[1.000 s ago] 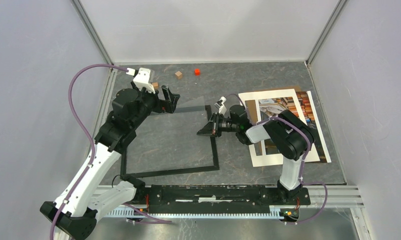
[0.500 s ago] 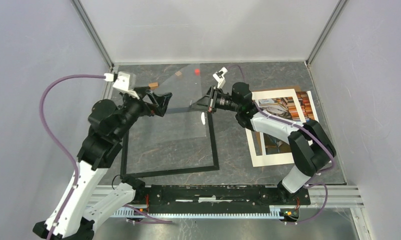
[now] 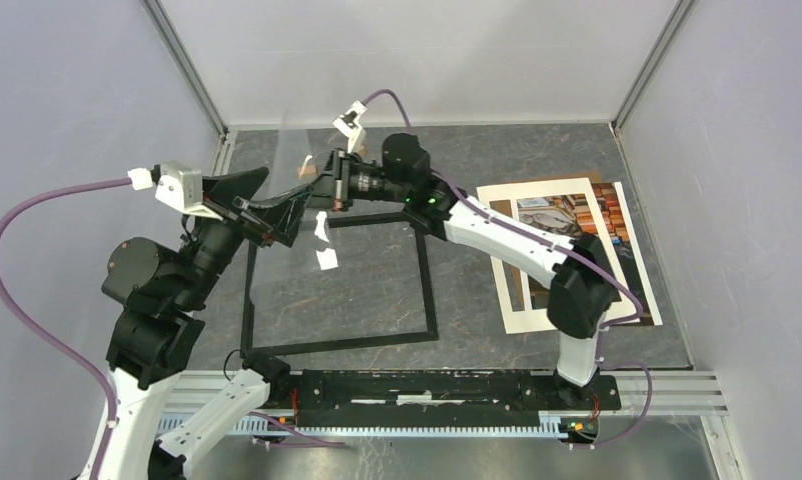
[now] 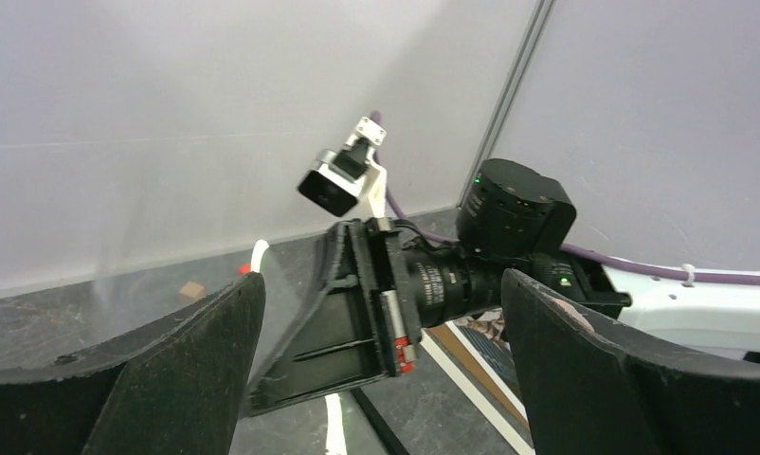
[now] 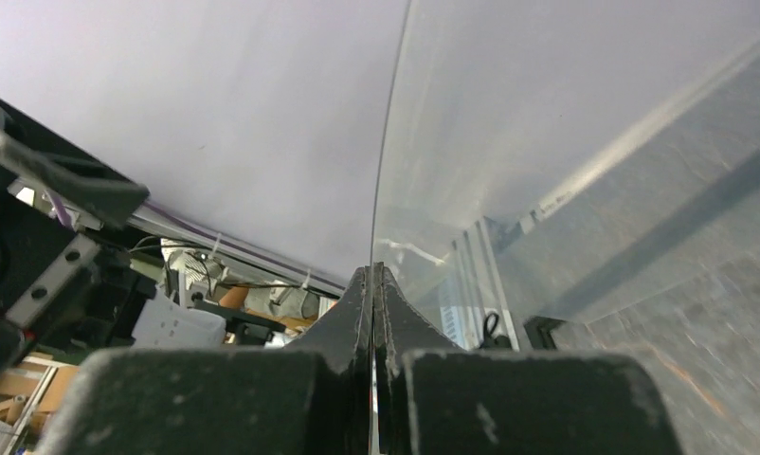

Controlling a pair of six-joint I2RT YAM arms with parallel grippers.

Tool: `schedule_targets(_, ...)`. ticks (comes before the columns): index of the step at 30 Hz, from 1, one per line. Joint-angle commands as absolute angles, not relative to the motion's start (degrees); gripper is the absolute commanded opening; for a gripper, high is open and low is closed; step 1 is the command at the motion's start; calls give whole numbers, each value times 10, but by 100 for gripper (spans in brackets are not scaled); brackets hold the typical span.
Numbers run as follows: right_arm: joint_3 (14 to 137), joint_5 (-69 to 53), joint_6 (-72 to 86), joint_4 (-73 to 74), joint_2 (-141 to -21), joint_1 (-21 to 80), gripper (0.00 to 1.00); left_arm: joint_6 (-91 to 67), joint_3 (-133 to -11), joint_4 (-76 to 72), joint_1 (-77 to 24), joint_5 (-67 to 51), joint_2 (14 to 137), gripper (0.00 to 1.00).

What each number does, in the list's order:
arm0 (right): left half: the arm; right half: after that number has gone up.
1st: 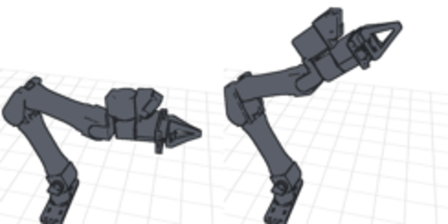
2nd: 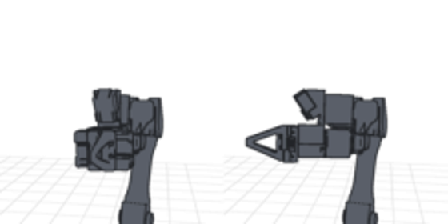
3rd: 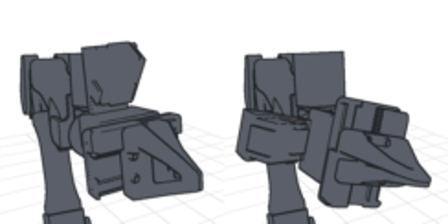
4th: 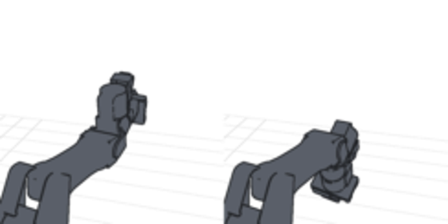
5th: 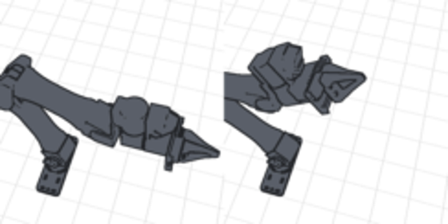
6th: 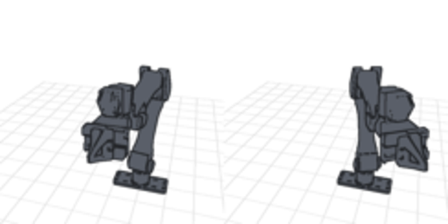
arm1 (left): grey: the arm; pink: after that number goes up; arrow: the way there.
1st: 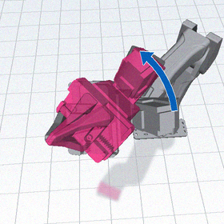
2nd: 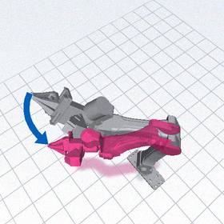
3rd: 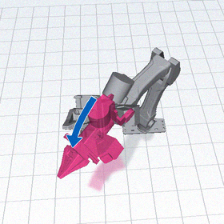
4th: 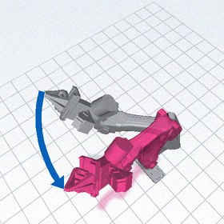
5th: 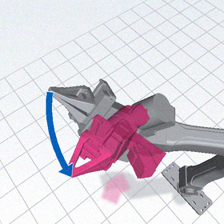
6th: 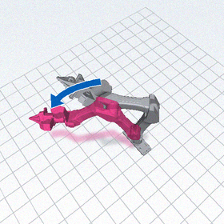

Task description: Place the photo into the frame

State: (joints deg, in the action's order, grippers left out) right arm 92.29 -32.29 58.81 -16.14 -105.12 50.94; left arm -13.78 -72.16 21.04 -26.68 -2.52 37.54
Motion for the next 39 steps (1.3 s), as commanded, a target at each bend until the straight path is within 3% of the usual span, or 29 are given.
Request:
schedule_targets(1, 1049, -307, 587, -127, -1103, 537, 0, -160, -747, 219, -263, -34, 366, 100)
schedule_targets(6, 1043, -321, 634, -190, -1123, 551, 0, -163, -753, 220, -263, -39, 373, 100)
schedule_targets(10, 913, -348, 697, -313, -1110, 544, 0, -165, -755, 220, -263, -46, 391, 100)
schedule_targets(22, 610, -325, 672, -422, -1075, 471, 0, -157, -694, 204, -263, -46, 410, 100)
schedule_targets(39, 486, -343, 636, -438, -1024, 429, 0, -141, -638, 190, -263, -37, 419, 100)
